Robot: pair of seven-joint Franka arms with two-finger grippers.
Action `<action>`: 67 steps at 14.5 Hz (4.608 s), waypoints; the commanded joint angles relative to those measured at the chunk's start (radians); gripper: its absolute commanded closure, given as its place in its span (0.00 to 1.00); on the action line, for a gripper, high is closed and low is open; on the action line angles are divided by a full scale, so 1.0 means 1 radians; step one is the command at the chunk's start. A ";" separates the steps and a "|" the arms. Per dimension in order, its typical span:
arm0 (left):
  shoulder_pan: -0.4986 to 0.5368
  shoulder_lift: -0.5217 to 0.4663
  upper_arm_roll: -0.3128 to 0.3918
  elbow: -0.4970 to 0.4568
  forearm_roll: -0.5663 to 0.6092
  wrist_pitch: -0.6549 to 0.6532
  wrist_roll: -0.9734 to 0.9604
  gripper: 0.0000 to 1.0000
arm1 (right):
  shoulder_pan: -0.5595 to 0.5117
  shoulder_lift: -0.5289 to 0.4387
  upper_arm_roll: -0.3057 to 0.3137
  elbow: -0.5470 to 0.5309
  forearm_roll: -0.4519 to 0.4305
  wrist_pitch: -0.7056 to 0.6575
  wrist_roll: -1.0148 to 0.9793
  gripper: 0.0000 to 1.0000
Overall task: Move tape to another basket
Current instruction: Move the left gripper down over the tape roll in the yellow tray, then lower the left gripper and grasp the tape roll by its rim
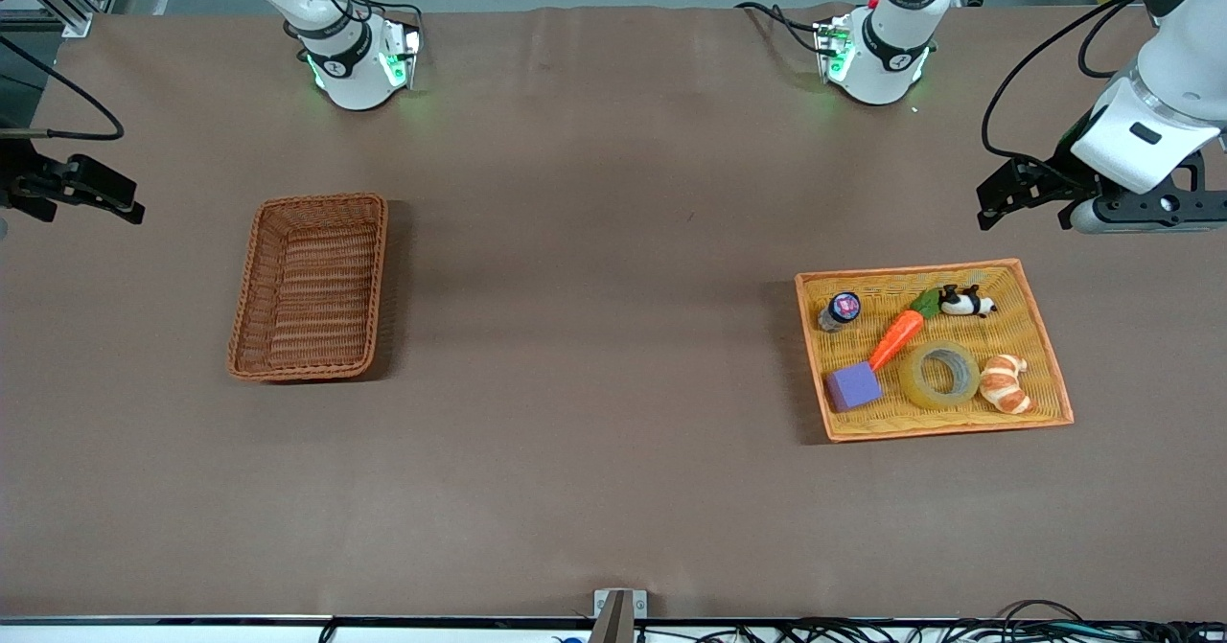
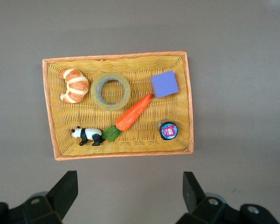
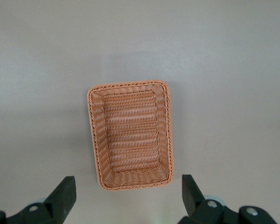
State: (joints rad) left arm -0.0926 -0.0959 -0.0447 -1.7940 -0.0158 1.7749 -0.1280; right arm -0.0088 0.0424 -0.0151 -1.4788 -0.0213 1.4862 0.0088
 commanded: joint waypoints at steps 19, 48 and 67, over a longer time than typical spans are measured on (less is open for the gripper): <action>-0.012 0.459 0.132 0.005 0.016 0.314 0.090 0.00 | -0.007 -0.026 0.009 -0.020 0.015 0.009 -0.001 0.00; 0.005 0.697 0.184 -0.027 0.036 0.498 0.051 0.71 | -0.007 -0.026 0.009 -0.020 0.015 0.005 0.000 0.00; -0.002 0.499 -0.266 0.330 0.039 0.074 -0.184 0.96 | -0.011 -0.024 0.007 -0.017 0.018 0.014 -0.006 0.00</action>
State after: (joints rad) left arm -0.0919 0.3514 -0.2389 -1.5297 0.0179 1.8653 -0.2399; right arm -0.0087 0.0423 -0.0114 -1.4775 -0.0212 1.4926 0.0091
